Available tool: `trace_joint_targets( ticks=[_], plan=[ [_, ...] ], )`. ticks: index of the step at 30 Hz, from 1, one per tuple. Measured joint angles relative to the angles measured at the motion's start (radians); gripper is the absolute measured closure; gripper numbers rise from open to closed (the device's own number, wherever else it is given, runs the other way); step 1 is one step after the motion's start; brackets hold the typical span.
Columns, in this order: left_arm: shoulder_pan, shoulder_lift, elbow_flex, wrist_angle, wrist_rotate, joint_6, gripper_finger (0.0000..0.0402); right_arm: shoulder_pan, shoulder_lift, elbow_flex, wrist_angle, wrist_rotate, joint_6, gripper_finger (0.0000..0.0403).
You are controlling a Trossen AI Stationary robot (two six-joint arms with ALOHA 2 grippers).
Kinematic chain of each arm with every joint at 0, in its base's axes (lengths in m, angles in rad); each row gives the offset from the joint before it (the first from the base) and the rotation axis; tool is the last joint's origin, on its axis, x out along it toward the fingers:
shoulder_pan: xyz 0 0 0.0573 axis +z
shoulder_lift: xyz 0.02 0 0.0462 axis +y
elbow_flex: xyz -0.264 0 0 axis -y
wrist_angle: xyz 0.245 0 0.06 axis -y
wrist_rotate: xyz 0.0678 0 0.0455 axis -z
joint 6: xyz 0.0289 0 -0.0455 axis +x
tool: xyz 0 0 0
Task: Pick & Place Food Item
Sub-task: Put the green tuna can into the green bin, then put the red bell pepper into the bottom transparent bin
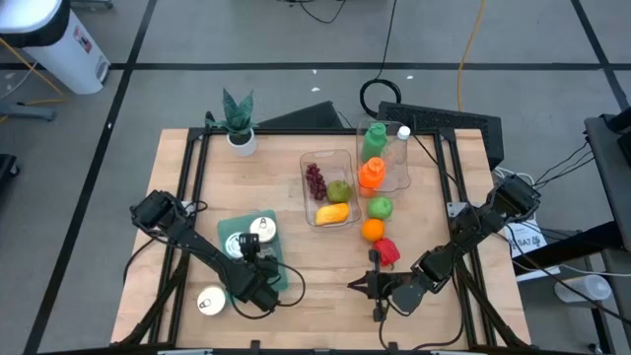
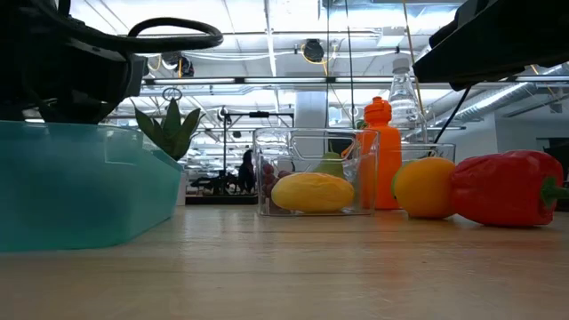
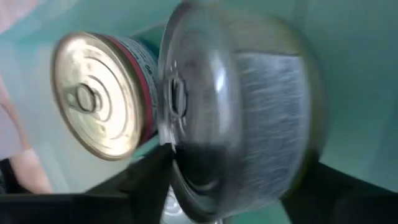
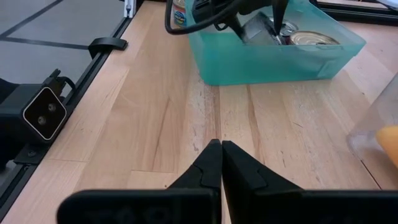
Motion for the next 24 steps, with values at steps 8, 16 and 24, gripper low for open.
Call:
trace_joint_targets(
  ticks=[8, 16, 24],
  plan=[
    [-0.005, -0.018, 0.0, 0.001, 0.055, 0.001, 0.0013, 0.0, 0.0, 0.0, 0.001, 0.0, 0.0, 0.0403],
    [-0.007, -0.163, 0.0, 0.0, 0.127, 0.014, 0.0034, 0.0, 0.0, 0.0, 0.0, 0.0, 0.0, 0.0403],
    [-0.158, -0.487, -0.023, 0.213, -0.119, 0.08, 0.0071, 0.002, 0.0, 0.0, 0.004, 0.0, -0.014, 0.0403]
  ],
)
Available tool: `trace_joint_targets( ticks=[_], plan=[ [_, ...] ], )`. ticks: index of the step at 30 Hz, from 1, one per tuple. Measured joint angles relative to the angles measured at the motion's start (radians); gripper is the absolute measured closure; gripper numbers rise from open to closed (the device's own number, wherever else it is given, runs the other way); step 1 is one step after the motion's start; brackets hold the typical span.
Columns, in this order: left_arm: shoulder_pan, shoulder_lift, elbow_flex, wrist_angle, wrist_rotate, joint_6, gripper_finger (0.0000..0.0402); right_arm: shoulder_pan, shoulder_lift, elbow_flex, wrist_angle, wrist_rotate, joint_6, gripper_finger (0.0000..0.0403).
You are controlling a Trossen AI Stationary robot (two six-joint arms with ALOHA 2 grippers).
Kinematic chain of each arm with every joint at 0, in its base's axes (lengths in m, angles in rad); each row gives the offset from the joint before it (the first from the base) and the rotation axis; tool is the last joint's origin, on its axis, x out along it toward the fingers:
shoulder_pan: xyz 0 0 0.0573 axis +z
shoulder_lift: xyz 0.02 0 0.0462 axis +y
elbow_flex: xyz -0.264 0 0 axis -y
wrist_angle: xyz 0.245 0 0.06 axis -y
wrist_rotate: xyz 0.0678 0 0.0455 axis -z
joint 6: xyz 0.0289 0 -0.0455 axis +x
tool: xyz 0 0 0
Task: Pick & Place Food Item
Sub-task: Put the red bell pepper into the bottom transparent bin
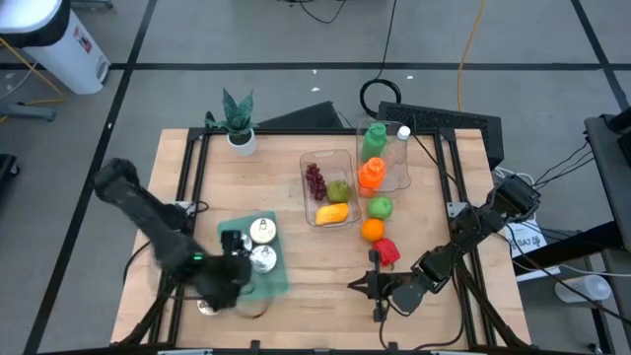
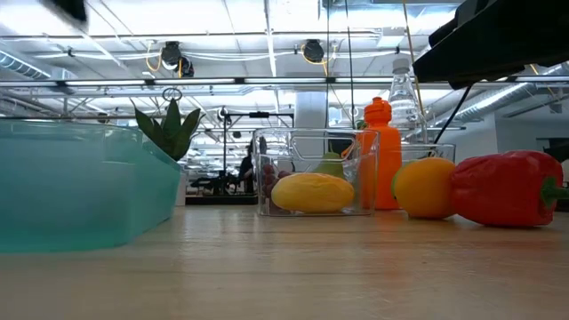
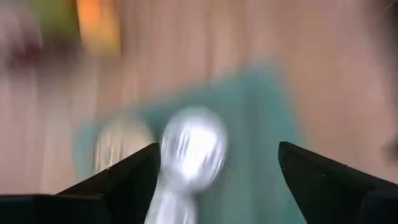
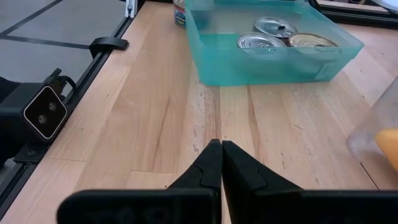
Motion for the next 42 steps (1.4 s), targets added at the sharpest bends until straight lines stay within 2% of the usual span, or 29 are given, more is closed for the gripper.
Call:
trace_joint_targets(
  ticks=[3, 6, 8, 10, 12, 15, 17, 19, 21, 23, 26, 28, 30, 34, 39, 42],
  plan=[
    [-0.121, -0.133, -0.111, 0.31, -0.193, 0.122, 0.0096, 0.0, 0.0, 0.0, 0.0, 0.0, -0.012, 0.0403],
    [-0.174, -0.227, -0.29, 0.618, -0.174, 0.308, 0.0146, 0.0, 0.0, 0.0, 0.0, 0.0, -0.03, 0.0403],
    [-0.165, -0.265, -0.415, 0.855, -0.137, 0.434, 0.0199, 0.0, -0.011, 0.0, -0.007, 0.0, -0.034, 0.0403],
    [-0.13, -0.296, -0.516, 1.058, -0.071, 0.547, 0.0261, -0.004, -0.055, -0.001, -0.01, 0.0, -0.012, 0.0403],
    [-0.067, -0.325, -0.598, 1.201, 0.041, 0.641, 0.0324, -0.016, -0.117, 0.001, -0.005, 0.001, 0.013, 0.0403],
    [0.078, -0.363, -0.705, 1.328, 0.254, 0.712, 0.0337, -0.023, -0.205, 0.002, -0.055, 0.005, 0.01, 0.0403],
    [0.189, -0.386, -0.772, 1.419, 0.386, 0.704, 0.034, -0.026, -0.255, 0.001, -0.082, 0.004, -0.011, 0.0403],
    [0.273, -0.412, -0.83, 1.507, 0.471, 0.658, 0.035, -0.026, -0.3, 0.001, -0.091, 0.005, -0.028, 0.0403],
    [0.298, -0.474, -0.885, 1.525, 0.482, 0.617, 0.0351, -0.021, -0.339, 0.005, -0.103, 0.008, -0.031, 0.0403],
    [0.288, -0.546, -0.924, 1.512, 0.424, 0.603, 0.0352, -0.012, -0.37, 0.041, -0.204, 0.017, 0.002, 0.0403],
    [0.251, -0.663, -0.963, 1.428, 0.326, 0.586, 0.0352, 0.003, -0.385, 0.17, -0.504, 0.044, 0.133, 0.0403],
    [0.228, -0.729, -0.974, 1.409, 0.268, 0.587, 0.0352, 0.003, -0.376, 0.263, -0.75, 0.048, 0.285, 0.0403],
    [0.215, -0.777, -0.981, 1.38, 0.22, 0.591, 0.0352, -0.003, -0.355, 0.342, -0.97, 0.017, 0.448, 0.0403],
    [0.215, -0.813, -0.999, 1.325, 0.21, 0.596, 0.0352, -0.02, -0.314, 0.42, -1.301, -0.086, 0.703, 0.0403],
    [0.216, -0.813, -1.005, 1.277, 0.178, 0.613, 0.0352, -0.041, -0.289, 0.426, -1.552, -0.238, 0.856, 0.0403],
    [0.218, -0.813, -1.005, 1.294, 0.166, 0.625, 0.0352, -0.058, -0.29, 0.426, -1.572, -0.261, 0.902, 0.0392]
  ],
)
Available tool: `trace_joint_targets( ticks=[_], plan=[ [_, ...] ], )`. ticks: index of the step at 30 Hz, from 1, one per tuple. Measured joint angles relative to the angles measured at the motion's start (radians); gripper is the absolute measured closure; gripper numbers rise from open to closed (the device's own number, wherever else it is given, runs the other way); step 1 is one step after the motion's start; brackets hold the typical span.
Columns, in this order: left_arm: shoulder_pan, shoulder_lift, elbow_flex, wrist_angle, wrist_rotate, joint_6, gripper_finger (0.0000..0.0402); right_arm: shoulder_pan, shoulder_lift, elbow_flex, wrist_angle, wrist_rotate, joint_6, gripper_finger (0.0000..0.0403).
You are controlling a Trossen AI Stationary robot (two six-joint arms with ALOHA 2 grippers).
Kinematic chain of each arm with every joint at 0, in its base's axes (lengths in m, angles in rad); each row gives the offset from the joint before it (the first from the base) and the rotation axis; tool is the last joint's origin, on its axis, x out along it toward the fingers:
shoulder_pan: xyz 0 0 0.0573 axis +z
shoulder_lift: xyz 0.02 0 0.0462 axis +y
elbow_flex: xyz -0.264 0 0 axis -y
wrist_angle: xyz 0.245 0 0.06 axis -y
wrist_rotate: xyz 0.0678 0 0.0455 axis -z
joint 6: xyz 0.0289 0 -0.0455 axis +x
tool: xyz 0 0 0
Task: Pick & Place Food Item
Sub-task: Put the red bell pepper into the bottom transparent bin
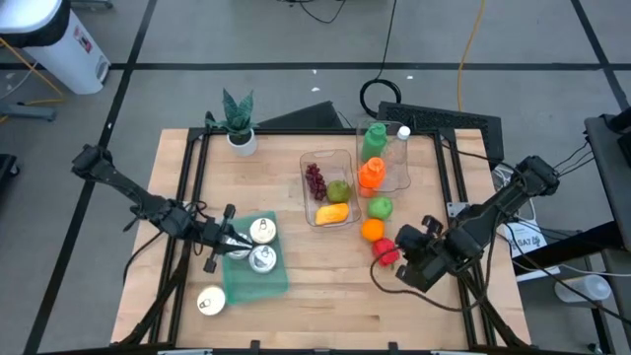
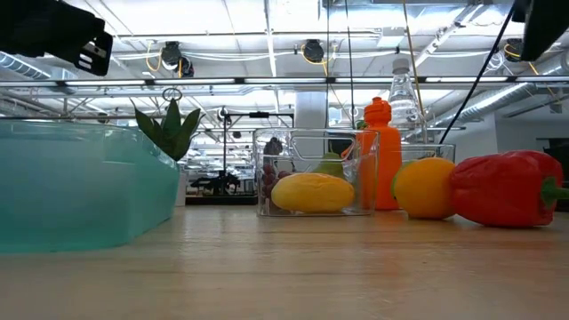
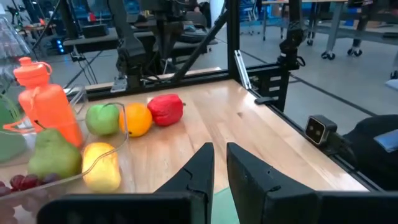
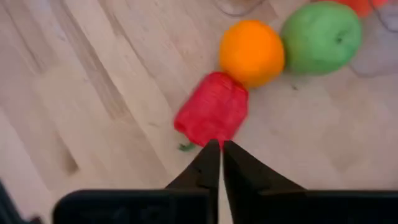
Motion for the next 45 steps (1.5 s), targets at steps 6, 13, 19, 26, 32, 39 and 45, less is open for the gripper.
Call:
trace_joint_targets(
  ticks=[6, 13, 19, 26, 32, 39, 45],
  plan=[
    [0.0, 0.0, 0.0, 0.001, 0.001, -0.002, 0.0352, -0.05, -0.008, 0.0, 0.067, -0.001, 0.066, 0.0287],
    [0.0, 0.0, 0.002, -0.001, 0.002, -0.05, 0.0352, -0.133, -0.008, -0.056, 0.085, -0.102, 0.153, 0.0121],
    [0.0, -0.004, 0.037, 0.006, 0.005, -0.005, 0.0352, -0.192, -0.008, -0.217, 0.242, -0.222, 0.195, 0.0031],
    [-0.001, -0.003, 0.037, -0.057, 0.094, -0.053, 0.0352, -0.24, -0.009, -0.406, 0.585, -0.288, 0.192, 0.0005],
    [-0.001, -0.002, 0.037, -0.057, 0.101, -0.054, 0.0352, -0.293, -0.009, -0.493, 0.654, -0.314, 0.159, 0.0009],
    [0.0, -0.002, 0.037, -0.051, 0.101, -0.05, 0.0352, -0.309, -0.009, -0.525, 0.653, -0.315, 0.067, 0.001],
    [0.0, -0.002, 0.037, -0.057, 0.101, -0.064, 0.0352, -0.305, -0.009, -0.525, 0.687, -0.314, -0.002, 0.0077]
  ],
)
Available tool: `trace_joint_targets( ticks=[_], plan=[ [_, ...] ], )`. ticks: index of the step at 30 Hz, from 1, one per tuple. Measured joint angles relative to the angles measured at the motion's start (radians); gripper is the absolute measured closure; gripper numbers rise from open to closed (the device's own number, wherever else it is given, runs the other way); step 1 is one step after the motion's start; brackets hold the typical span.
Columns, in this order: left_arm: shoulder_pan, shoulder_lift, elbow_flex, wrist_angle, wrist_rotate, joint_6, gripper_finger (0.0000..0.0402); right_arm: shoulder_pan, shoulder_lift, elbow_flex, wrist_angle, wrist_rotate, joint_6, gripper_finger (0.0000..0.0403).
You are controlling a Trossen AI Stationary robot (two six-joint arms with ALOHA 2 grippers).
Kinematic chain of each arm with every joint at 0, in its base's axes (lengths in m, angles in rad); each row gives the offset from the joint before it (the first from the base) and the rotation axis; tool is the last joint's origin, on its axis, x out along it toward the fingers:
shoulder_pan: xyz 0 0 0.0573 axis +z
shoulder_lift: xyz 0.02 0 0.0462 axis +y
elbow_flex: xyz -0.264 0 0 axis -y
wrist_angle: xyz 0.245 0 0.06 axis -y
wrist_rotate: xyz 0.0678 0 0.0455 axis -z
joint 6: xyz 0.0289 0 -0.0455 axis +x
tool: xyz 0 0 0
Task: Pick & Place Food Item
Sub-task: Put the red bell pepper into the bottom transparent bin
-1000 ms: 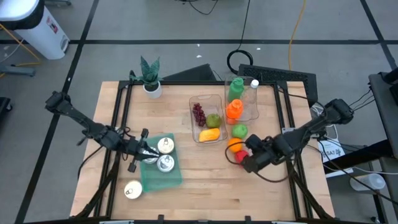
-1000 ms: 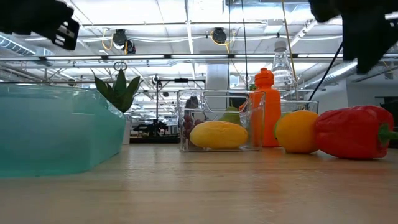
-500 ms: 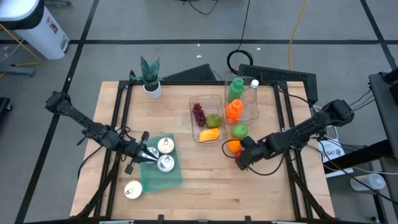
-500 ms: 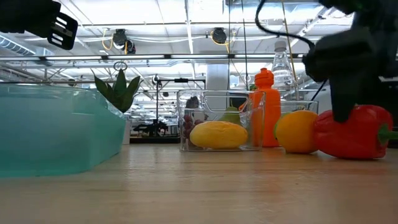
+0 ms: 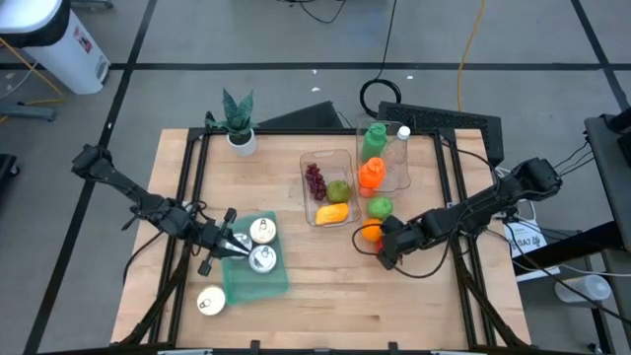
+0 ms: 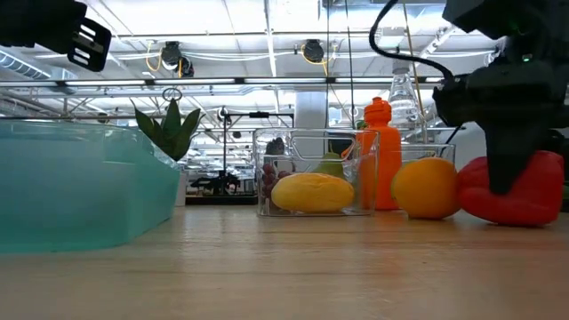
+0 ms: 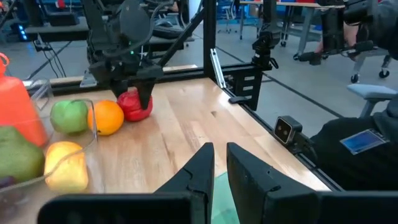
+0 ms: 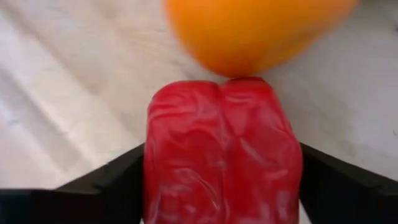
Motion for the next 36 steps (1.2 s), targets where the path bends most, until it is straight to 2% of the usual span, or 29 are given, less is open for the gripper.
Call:
trace_joint_targets(
  ticks=[3, 10, 14, 16, 19, 21, 23, 26, 29, 36],
  plan=[
    [0.0, 0.0, -0.005, -0.011, 0.0, -0.013, 0.0352, 0.019, 0.0, 0.0, 0.065, 0.0, -0.032, 0.013],
    [0.0, 0.0, -0.006, -0.019, -0.04, -0.066, 0.0352, 0.078, 0.0, 0.001, 0.348, -0.094, -0.006, 0.013],
    [0.0, 0.0, -0.006, -0.019, -0.048, -0.072, 0.0352, 0.097, 0.0, 0.02, 0.564, -0.053, -0.111, 0.013],
    [0.0, 0.0, -0.006, -0.019, -0.048, -0.079, 0.0352, 0.082, 0.0, 0.067, 0.6, -0.062, -0.205, 0.013],
    [0.0, 0.0, -0.006, -0.017, -0.049, -0.084, 0.0352, 0.027, 0.001, 0.192, 0.541, -0.106, -0.38, 0.013],
    [0.0, 0.0, -0.006, -0.009, -0.056, -0.073, 0.0352, -0.018, 0.001, 0.312, 0.457, -0.098, -0.528, 0.0129],
    [0.0, 0.0, -0.006, 0.005, -0.082, -0.061, 0.0352, -0.069, 0.002, 0.437, 0.38, -0.046, -0.681, 0.0128],
    [0.0, 0.0, -0.006, 0.018, -0.117, -0.047, 0.0352, -0.159, 0.019, 0.597, 0.307, 0.106, -0.904, 0.0128],
    [0.0, 0.0, -0.006, 0.018, -0.128, -0.034, 0.0352, -0.27, 0.035, 0.691, 0.211, 0.138, -1.115, 0.0127],
    [0.0, 0.0, -0.006, 0.024, -0.127, -0.036, 0.0352, -0.53, 0.098, 0.705, 0.081, 0.145, -1.164, 0.0127]
  ],
)
